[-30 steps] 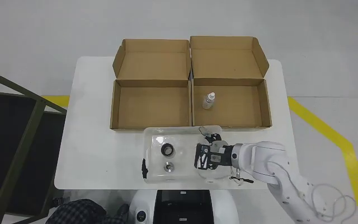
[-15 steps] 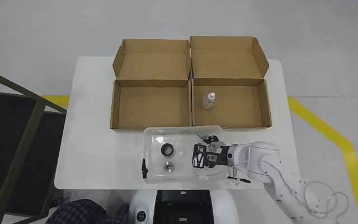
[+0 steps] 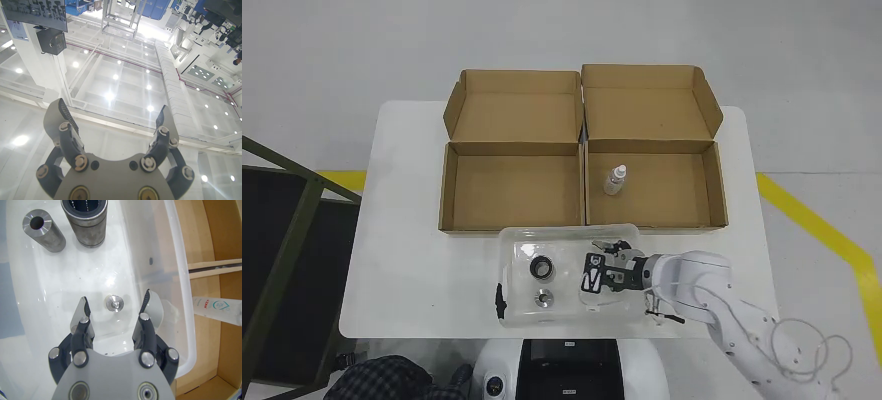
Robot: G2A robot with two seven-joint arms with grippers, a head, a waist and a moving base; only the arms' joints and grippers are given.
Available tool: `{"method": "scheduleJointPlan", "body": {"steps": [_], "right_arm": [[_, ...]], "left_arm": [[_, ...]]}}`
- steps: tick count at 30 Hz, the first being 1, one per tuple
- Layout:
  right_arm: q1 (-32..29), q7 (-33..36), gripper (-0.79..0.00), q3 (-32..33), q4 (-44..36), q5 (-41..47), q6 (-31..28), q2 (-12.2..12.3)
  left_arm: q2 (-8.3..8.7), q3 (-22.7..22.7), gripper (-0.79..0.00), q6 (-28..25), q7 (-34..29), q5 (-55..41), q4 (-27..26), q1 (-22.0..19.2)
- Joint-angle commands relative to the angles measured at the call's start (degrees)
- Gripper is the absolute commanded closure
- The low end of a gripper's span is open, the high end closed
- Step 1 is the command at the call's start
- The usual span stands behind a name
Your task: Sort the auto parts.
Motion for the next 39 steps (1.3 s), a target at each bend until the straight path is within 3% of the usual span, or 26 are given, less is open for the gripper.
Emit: {"method": "scheduleJointPlan", "body": {"steps": [1, 11, 15, 18, 19, 28, 39], "right_arm": [[0.19, 0.54, -0.416, -0.33, 0.19, -0.31, 0.27, -0.07], [1.21, 1.82, -0.323, -1.81, 1.25, -0.94, 1.55, -0.51], [1.67, 2.00, -0.249, -2.25, 1.73, -0.99, 1.87, -0.69], [1.94, 2.16, -0.111, -2.35, 1.87, -0.97, 1.86, -0.77], [2.00, 2.26, 0.000, -2.37, 1.81, -0.92, 1.79, -0.78], [1.21, 2.01, 0.000, -1.92, -0.68, -0.09, 0.74, -0.64], [-1.13, -7.65, 0.000, 2.56, -3.25, 6.40, -3.56, 0.18]], "left_arm": [[0.00, 0.00, -0.785, 0.00, 0.00, 0.00, 0.00, 0.00], [0.00, 0.00, -0.785, 0.00, 0.00, 0.00, 0.00, 0.00], [0.00, 0.00, -0.785, 0.00, 0.00, 0.00, 0.00, 0.00], [0.00, 0.00, -0.785, 0.00, 0.00, 0.00, 0.00, 0.00], [0.00, 0.00, -0.785, 0.00, 0.00, 0.00, 0.00, 0.00], [0.00, 0.00, -0.785, 0.00, 0.00, 0.00, 0.00, 0.00], [0.00, 0.00, -0.785, 0.00, 0.00, 0.00, 0.00, 0.00]]}}
